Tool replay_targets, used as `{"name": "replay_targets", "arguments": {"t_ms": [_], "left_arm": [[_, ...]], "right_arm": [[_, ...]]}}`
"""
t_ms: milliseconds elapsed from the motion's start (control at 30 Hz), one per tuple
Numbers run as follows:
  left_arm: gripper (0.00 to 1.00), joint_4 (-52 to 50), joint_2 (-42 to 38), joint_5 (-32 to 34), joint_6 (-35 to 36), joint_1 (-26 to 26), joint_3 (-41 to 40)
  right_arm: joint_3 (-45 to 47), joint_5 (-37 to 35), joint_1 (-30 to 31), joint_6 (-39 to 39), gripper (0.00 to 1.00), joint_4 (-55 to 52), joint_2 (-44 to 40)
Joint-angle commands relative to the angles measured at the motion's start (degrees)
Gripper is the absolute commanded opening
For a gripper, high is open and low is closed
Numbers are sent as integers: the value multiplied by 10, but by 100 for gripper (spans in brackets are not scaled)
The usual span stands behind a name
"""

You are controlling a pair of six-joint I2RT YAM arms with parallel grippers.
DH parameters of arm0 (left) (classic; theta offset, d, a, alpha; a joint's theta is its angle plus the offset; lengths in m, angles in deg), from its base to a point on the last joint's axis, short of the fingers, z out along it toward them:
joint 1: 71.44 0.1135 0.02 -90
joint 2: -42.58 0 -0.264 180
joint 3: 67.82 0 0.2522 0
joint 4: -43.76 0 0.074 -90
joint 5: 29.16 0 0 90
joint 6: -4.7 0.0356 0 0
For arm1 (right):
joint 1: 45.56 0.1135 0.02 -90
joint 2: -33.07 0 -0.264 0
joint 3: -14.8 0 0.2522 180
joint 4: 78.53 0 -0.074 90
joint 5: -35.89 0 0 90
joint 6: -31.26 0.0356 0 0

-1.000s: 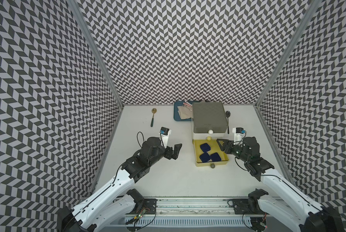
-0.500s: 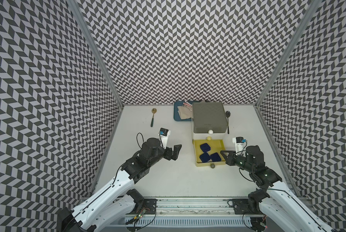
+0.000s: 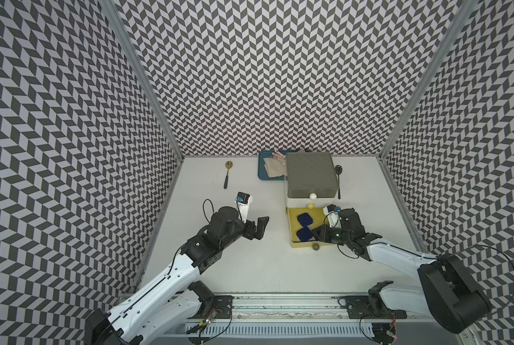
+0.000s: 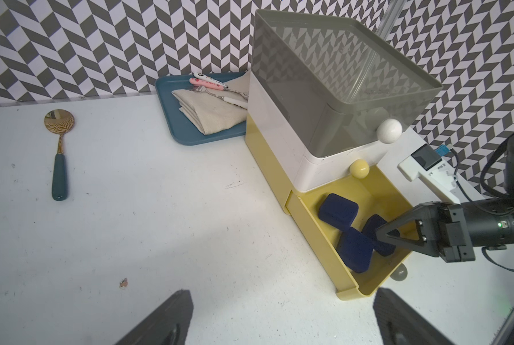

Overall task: Place the brooch boxes into the drawer by color
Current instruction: Adjust the brooch box in the drawer.

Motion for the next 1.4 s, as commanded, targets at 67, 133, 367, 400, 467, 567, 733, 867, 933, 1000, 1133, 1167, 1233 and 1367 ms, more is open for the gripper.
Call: {"name": "replay_targets", "arguments": {"t_ms": [67,133,367,400,467,567,733,867,933,1000,1133,1167,1233,1367], "left_arm": [[100,15,-1,-1,5,6,1],[100,15,2,-3,6,7,1],[100,13,2,-9,12,8,1],[100,14,2,-9,12,8,1],[100,16,3,-9,11,8,1],[100,15,4,-10,12,10,2],[100,15,1,-12,13,10,1],[100,15,2,-12,14,11,2],[100,15,2,-12,14,11,2],[100,15,2,-12,15,12,2],[100,15,2,-12,15,12,2],[100,16,2,-12,15,12,3],[100,17,2,-14,15,13,2],[100,17,0,-15,15,15,2]], "right_arm": [[-30,5,3,5,0,74,27],[-30,-11,3,9,0,83,40],[-32,-26,4,7,0,90,57],[-32,-29,4,7,0,91,57],[-33,-33,4,9,0,97,59],[-38,-38,5,10,0,103,69],[-58,-41,5,4,0,102,104],[-60,-48,5,7,0,107,106],[-59,-49,5,9,0,108,96],[-62,-40,5,10,0,97,74],[-66,-36,5,5,0,36,-14],[-66,-39,5,3,1,19,-39],[-69,-45,4,-4,9,-21,-93],[-70,-72,4,-30,32,-117,-192]]}}
